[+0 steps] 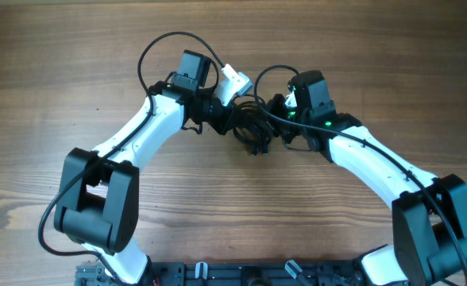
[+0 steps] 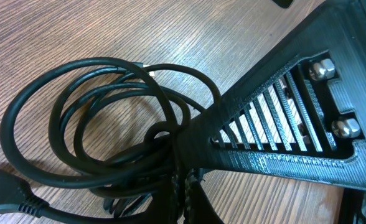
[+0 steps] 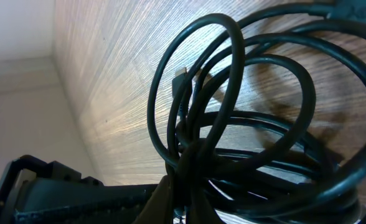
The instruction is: Untangle cables
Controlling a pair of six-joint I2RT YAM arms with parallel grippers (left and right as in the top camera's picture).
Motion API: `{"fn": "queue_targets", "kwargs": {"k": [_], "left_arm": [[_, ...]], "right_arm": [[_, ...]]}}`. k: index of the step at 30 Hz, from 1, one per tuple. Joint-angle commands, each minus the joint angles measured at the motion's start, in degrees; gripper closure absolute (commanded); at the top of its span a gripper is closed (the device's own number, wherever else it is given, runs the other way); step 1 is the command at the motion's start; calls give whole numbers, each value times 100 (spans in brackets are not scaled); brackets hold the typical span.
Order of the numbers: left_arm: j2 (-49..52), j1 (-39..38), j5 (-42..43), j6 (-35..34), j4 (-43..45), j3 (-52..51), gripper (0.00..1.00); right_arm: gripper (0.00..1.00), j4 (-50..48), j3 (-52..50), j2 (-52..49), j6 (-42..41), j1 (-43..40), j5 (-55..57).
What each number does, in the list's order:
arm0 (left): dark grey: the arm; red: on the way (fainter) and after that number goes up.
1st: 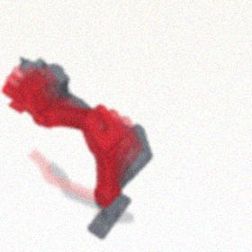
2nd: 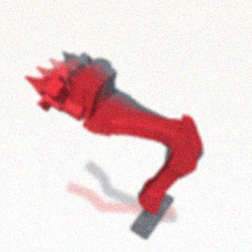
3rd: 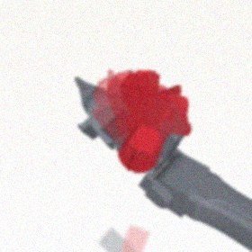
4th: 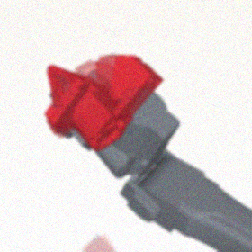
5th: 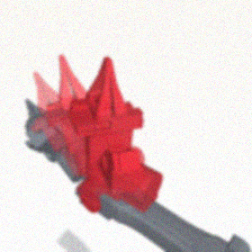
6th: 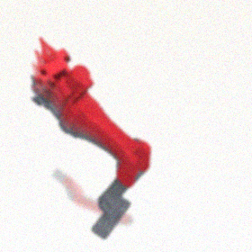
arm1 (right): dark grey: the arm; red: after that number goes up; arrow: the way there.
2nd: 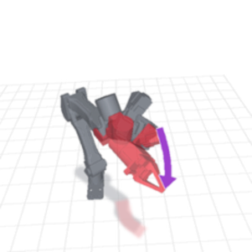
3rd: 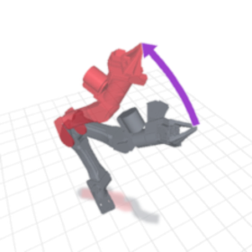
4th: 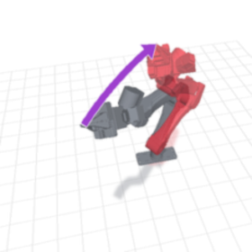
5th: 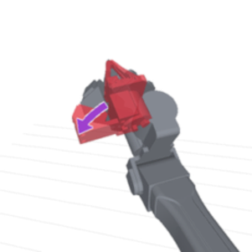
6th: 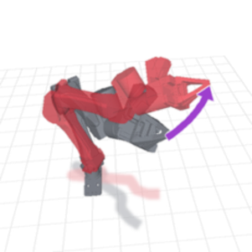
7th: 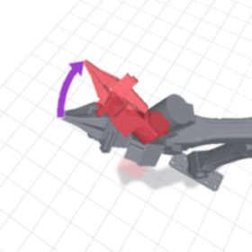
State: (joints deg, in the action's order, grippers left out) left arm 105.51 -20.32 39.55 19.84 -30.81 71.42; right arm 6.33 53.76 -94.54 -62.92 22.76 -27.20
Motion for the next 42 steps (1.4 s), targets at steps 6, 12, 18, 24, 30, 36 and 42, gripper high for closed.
{"fn": "queue_targets", "kwargs": {"k": [6, 12, 18, 24, 30, 36, 42], "left_arm": [[-61, 35, -713, -153, 31, -15, 96], [-61, 35, -778, -232, 57, -15, 96], [-61, 35, -776, -232, 57, -15, 96], [-61, 35, -776, -232, 55, -15, 96], [-61, 35, -774, -232, 55, -15, 96], [-61, 33, -680, -229, -39, -15, 87], [-61, 35, 232, 422, -323, -15, 77]], "right_arm": [[96, 42, 15, 26, 1104, -35, -614], [96, 22, 15, 26, 1211, -437, -1582], [96, 70, 15, 26, 1569, -673, -2033], [96, 52, 15, 26, 1784, -706, -1989], [96, 70, 15, 26, 1792, -957, -1993], [96, 98, 13, 26, 1792, -949, -2006], [96, 107, 13, 26, 1773, -949, -1941]]}}
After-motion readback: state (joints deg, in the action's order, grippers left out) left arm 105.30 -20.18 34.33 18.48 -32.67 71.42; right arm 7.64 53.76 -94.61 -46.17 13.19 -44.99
